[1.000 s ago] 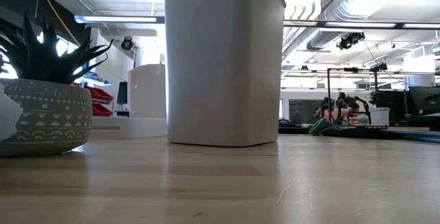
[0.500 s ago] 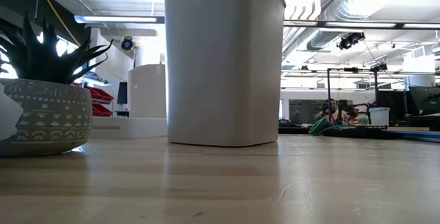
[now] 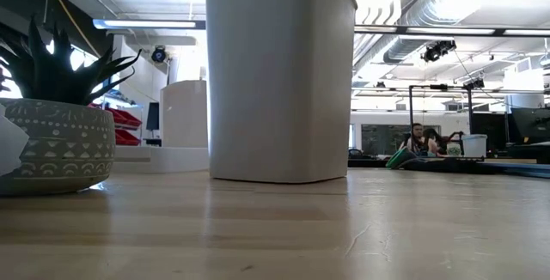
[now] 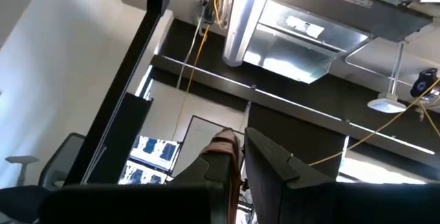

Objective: Place trash/remove bag and relplace
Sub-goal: Remove the trash bag from the trash bin

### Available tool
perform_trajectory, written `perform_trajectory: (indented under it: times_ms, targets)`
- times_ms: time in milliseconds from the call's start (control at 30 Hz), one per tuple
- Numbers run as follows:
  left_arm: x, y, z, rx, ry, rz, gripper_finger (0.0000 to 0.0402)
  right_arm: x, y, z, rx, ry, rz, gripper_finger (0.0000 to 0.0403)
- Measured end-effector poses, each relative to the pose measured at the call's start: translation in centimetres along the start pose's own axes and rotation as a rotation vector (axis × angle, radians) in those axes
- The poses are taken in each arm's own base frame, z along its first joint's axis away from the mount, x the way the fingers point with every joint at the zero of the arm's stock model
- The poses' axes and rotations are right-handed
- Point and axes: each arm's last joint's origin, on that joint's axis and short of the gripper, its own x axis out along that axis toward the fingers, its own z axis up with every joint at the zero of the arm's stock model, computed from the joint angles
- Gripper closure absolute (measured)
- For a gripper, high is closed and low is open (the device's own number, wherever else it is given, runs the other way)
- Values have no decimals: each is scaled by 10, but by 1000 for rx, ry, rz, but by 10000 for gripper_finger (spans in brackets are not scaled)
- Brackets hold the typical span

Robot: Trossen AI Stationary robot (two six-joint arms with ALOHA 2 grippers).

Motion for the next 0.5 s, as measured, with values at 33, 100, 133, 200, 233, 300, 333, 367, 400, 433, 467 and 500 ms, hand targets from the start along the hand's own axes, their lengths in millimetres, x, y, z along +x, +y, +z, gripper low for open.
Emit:
perform_trajectory:
  times_ms: [33,100,133,200,233,300,333,367,400,433,467,500]
  targets:
    - [5,1,-3,3,9,1,100,0,0,0,0,-2,2,382]
    - [13,6,-10,11,30,16,100,2,1,-3,1,2,8,382]
    - [17,7,-12,16,26,21,100,3,1,-4,1,2,8,382]
    - [26,11,-15,24,8,25,100,4,2,-6,2,10,11,382]
    - [29,12,-15,34,-14,30,100,5,2,-8,2,10,11,382]
    - [34,14,-15,45,-50,28,100,6,3,-10,2,14,12,382]
    - [36,14,-14,44,-68,17,100,7,3,-11,3,16,13,382]
    - [38,15,-14,41,-80,2,100,7,3,-11,3,17,13,382]
    - [39,15,-14,32,-92,-22,100,7,3,-12,3,18,14,382]
    - [40,15,-15,22,-91,-47,100,7,3,-12,3,19,13,382]
    - [42,15,-17,20,-88,-54,100,7,4,-12,3,20,14,382]
    - [42,15,-17,20,-87,-47,103,7,4,-12,3,20,14,382]
